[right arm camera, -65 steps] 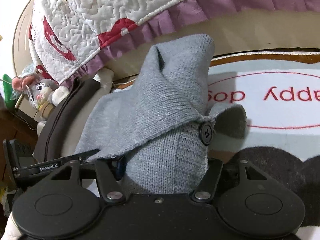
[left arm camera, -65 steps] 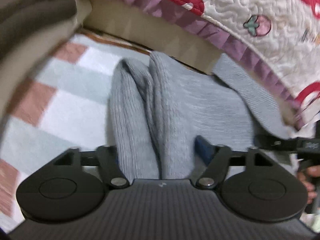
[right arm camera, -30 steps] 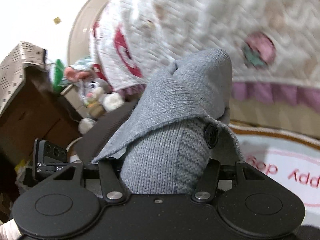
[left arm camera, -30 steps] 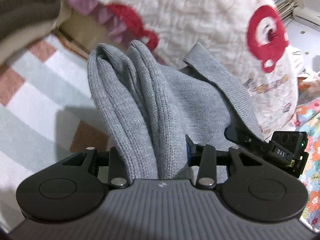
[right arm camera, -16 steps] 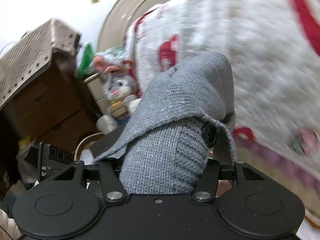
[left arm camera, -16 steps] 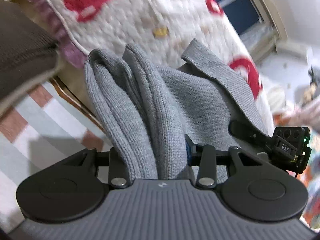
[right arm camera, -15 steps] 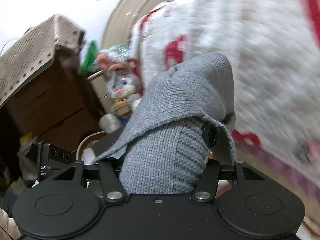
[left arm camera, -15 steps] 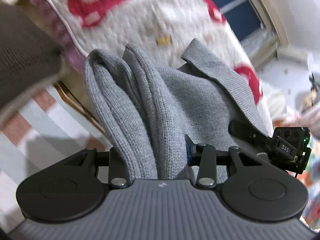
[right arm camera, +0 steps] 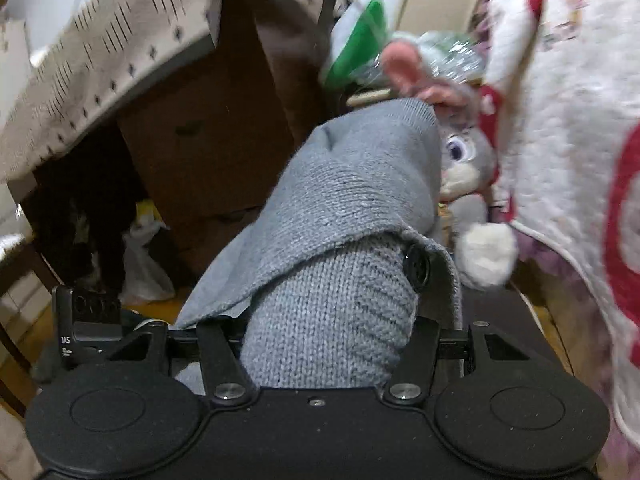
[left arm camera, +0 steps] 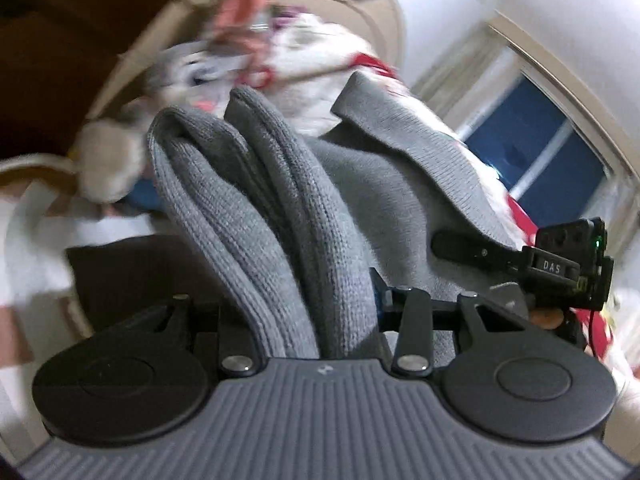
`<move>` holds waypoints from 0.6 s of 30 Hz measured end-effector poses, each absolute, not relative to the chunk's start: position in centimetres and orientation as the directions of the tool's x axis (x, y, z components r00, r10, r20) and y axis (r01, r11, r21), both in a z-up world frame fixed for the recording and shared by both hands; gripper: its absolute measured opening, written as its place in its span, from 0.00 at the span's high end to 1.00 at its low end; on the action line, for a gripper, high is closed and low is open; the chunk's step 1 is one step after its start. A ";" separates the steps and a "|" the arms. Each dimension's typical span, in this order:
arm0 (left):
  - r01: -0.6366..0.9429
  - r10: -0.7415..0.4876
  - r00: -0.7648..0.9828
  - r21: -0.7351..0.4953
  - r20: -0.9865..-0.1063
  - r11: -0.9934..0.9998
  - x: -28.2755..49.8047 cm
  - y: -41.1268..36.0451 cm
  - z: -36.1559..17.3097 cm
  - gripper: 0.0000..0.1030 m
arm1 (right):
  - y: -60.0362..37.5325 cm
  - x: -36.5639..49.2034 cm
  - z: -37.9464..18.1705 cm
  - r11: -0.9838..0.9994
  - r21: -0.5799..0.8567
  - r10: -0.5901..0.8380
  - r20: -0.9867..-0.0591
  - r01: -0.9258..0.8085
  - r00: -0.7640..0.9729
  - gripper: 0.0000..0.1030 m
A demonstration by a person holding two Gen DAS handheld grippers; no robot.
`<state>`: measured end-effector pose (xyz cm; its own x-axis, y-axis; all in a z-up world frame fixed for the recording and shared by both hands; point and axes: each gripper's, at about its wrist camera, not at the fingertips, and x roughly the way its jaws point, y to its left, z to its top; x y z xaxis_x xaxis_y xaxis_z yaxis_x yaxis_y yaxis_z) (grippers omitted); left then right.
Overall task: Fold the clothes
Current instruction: 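Carry the folded sweater with both grippers toward the clothes stack by the bunny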
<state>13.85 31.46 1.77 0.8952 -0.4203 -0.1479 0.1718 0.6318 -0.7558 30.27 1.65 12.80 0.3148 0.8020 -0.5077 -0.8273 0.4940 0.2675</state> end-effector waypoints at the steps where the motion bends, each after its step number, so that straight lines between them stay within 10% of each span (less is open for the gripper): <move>1: 0.146 -0.416 0.895 -0.776 -0.161 0.614 14.6 32.0 0.2 0.63 | 2.4 31.4 11.9 0.487 0.270 0.801 -0.519 -0.831 0.300 0.41; 7: -0.034 -0.360 0.855 -0.734 -0.372 0.678 19.0 30.4 -6.1 0.60 | 1.8 38.9 2.0 0.711 0.423 0.653 -0.693 -0.561 0.306 0.36; 18: -0.039 -0.396 0.856 -0.804 -0.333 0.593 19.2 32.1 -6.6 0.59 | -8.4 29.4 -0.2 0.659 0.696 0.705 -0.438 -0.286 0.557 0.30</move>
<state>19.22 32.08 -6.62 0.8557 -0.3958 -0.3333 -0.0391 0.5929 -0.8043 29.37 -8.38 -0.17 0.5573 0.7051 -0.4385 -0.2857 0.6587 0.6961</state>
